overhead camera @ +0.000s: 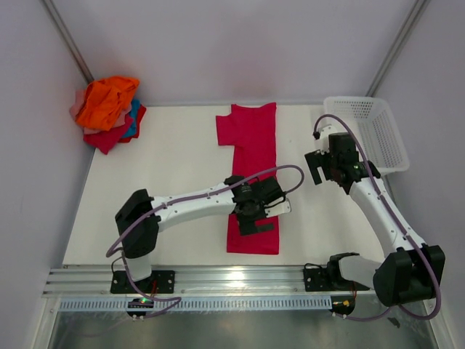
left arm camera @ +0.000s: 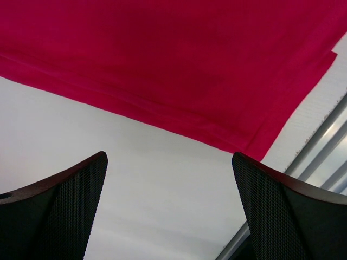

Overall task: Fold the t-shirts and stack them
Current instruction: Grab the bottom of the folded rectangular tshirt with left arm

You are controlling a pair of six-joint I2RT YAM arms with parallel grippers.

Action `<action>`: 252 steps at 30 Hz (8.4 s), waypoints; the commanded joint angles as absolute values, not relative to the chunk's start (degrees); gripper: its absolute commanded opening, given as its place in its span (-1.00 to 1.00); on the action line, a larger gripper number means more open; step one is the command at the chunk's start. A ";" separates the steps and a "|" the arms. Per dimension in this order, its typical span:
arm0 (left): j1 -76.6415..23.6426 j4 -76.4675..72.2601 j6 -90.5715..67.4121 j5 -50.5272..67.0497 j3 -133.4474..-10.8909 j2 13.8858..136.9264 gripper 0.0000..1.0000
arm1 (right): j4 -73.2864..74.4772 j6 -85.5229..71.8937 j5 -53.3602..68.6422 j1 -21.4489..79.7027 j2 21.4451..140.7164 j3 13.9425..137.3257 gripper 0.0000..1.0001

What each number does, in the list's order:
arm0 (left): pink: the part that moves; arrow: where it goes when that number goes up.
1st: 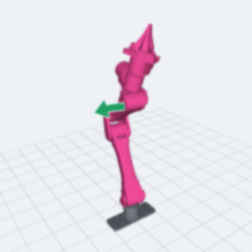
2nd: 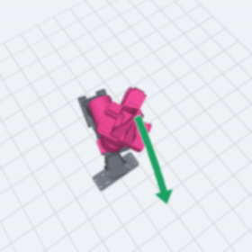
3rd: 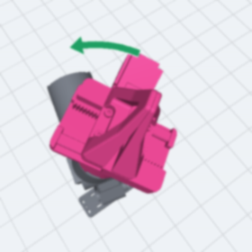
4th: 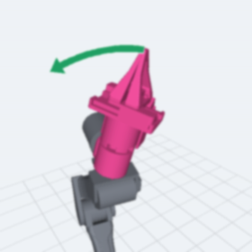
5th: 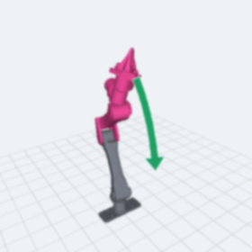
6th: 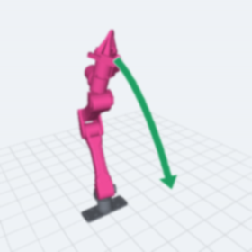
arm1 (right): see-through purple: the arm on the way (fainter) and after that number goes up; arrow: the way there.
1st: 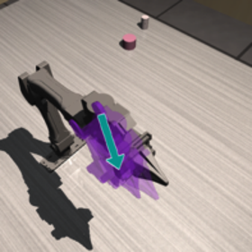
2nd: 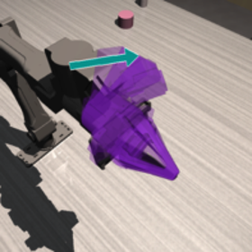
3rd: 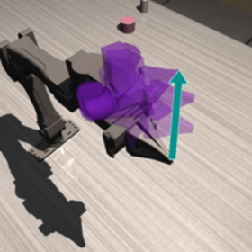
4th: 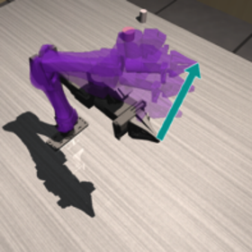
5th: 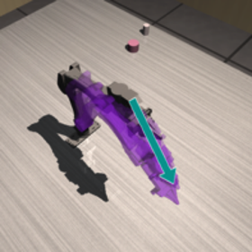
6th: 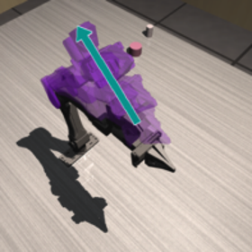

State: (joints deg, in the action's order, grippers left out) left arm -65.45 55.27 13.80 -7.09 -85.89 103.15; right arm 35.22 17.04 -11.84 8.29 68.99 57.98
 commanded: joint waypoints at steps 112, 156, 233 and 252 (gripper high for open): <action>-75.23 51.06 6.77 0.91 -95.88 114.00 0.92 | 30.15 15.20 -10.55 8.26 62.49 53.61 0.99; -67.06 35.95 13.62 12.04 -72.78 106.26 0.92 | 18.46 16.88 -2.46 8.88 65.47 45.70 0.99; -77.43 35.33 9.23 -6.59 -70.40 102.22 0.74 | 19.86 16.79 -2.73 8.96 67.68 46.49 0.99; -78.22 31.82 8.97 -6.77 -67.85 106.17 0.68 | 20.04 16.88 -2.55 8.96 67.15 46.49 0.99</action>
